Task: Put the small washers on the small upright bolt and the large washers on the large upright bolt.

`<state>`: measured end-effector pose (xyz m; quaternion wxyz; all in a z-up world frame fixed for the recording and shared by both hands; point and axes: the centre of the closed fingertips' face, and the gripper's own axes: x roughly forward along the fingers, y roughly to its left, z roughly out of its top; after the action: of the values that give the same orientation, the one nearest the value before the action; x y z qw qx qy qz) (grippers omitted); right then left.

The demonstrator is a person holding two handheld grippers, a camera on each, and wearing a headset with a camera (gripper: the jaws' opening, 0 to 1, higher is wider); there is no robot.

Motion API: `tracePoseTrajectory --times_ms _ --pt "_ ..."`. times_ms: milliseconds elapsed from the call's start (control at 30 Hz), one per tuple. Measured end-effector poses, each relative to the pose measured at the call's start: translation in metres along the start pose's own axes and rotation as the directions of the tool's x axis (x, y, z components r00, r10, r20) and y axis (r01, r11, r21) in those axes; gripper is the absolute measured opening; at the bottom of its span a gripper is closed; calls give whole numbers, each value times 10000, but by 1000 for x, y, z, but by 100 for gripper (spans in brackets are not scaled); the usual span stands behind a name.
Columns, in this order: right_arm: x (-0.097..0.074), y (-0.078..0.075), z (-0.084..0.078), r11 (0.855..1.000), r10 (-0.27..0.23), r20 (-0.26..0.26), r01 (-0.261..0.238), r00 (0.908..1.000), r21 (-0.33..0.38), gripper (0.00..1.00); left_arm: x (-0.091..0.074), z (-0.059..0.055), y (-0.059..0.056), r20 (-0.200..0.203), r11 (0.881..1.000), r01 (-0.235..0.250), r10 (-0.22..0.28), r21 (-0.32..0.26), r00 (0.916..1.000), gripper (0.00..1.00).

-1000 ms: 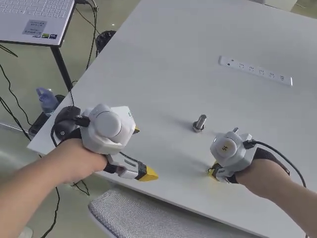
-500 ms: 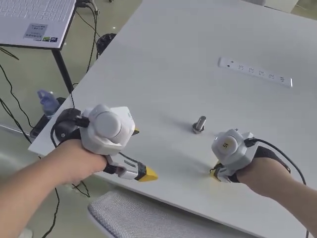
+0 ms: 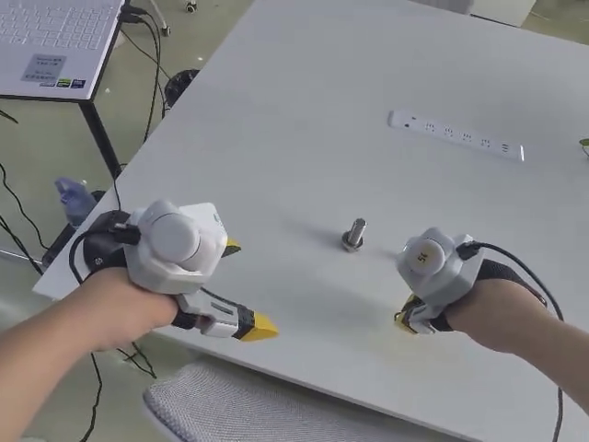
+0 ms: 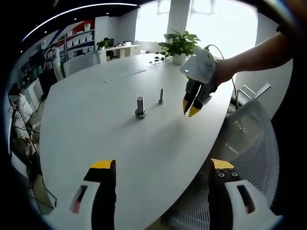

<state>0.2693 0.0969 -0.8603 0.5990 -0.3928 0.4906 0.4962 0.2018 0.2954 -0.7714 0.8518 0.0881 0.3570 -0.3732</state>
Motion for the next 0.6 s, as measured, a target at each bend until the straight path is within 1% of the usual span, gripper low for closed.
tracePoseTrajectory --times_ms 133,167,233,333,433,467,600 --pt "-5 -8 -8 9998 46 -4 -45 10000 171 12 2 5 -1 192 10000 -48 48 36 9998 80" --pt "-8 -9 -8 9998 92 155 -95 9998 184 12 3 9 -1 380 9996 -74 64 261 9993 80" --pt "-12 -13 -9 9994 108 269 -117 9996 316 12 4 9 -2 277 9999 -104 102 76 9996 81" --pt "-14 -19 -15 9994 68 238 -76 9997 325 12 6 9 -2 310 9999 -140 137 70 9994 82" --pt "-17 -28 -20 9989 -14 208 5 9998 459 12 9 7 -4 223 9999 -87 84 113 9997 82" --pt "-18 -28 -21 9989 -13 209 3 9998 479 12 9 7 -4 209 9999 -80 78 116 9998 82" --pt "-24 -42 -22 9979 -171 263 154 9995 625 12 8 9 -5 319 10000 -48 48 -21 9995 82"
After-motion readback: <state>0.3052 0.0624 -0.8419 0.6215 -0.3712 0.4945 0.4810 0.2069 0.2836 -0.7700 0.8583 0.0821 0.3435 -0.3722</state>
